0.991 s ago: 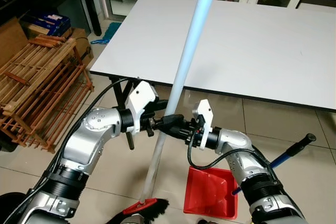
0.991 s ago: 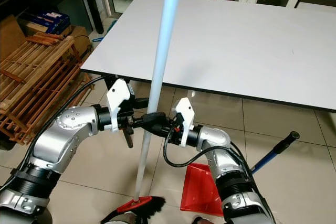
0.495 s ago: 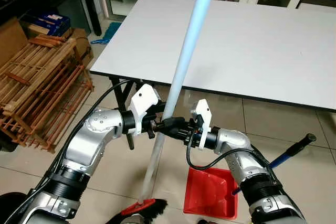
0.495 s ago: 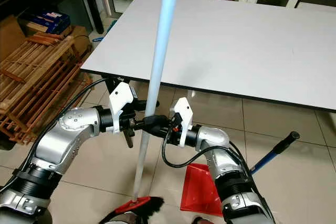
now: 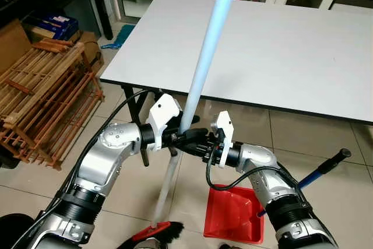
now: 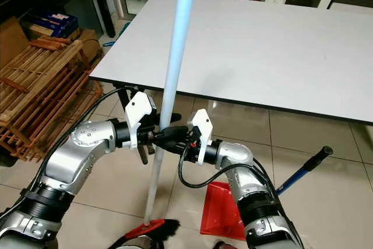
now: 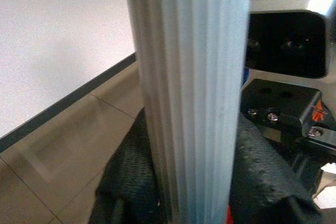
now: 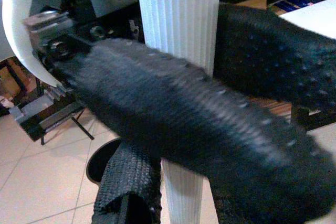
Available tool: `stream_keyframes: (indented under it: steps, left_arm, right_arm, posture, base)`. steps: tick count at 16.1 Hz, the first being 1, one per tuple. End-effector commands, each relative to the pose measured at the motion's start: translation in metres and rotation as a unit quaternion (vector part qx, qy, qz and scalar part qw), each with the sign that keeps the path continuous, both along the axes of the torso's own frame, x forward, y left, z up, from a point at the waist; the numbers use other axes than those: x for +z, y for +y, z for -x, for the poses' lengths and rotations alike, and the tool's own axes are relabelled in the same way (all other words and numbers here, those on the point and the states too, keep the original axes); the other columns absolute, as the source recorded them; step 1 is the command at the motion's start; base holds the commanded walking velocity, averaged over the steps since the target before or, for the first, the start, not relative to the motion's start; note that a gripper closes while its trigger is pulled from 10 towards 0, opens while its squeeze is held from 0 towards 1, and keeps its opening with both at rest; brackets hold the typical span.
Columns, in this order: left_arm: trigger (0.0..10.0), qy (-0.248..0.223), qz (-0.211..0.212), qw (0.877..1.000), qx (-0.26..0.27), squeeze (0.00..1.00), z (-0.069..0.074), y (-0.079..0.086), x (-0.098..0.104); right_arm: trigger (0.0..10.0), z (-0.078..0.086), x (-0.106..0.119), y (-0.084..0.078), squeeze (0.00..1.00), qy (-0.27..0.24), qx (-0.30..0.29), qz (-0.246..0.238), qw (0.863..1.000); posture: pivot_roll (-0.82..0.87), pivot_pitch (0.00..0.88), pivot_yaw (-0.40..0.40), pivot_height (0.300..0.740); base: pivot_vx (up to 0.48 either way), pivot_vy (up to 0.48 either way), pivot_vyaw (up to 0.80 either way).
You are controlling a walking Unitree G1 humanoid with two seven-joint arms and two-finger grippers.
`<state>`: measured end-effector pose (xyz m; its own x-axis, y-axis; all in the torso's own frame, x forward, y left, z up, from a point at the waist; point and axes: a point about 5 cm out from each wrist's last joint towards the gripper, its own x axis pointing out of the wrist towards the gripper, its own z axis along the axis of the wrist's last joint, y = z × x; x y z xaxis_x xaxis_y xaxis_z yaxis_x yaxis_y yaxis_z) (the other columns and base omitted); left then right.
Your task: Sweep floor
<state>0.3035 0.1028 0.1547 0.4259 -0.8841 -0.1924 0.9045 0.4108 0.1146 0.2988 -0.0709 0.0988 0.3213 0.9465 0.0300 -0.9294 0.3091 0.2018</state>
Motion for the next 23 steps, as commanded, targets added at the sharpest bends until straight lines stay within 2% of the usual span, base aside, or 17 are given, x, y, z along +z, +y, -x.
stream_keyframes:
  steps: [1, 14, 23]
  left_arm:
    - [0.0, -0.001, 0.003, 1.000, 0.003, 0.00, 0.0006, 0.0003, 0.0000]
    - [0.0, 0.000, 0.004, 1.000, 0.002, 0.00, 0.0014, 0.0012, 0.0002]
    - [0.0, 0.004, 0.009, 1.000, -0.011, 0.00, 0.0035, 0.0002, 0.0012]
  right_arm:
    - [10.0, -0.0010, 0.0087, 0.0010, 0.00, -0.012, 0.003, -0.019, 1.000]
    - [10.0, 0.0007, 0.0058, -0.0005, 0.00, -0.007, -0.001, -0.016, 1.000]
    - [10.0, 0.0044, 0.0008, 0.0023, 0.00, -0.007, 0.014, 0.008, 1.000]
  posture:
    - [0.05, 0.065, -0.002, 0.740]
    - [0.06, 0.069, -0.002, 0.740]
    - [0.06, 0.065, -0.003, 0.740]
  base:
    - [0.000, 0.000, 0.00]
    - [0.000, 0.000, 0.00]
    - [0.000, 0.000, 0.00]
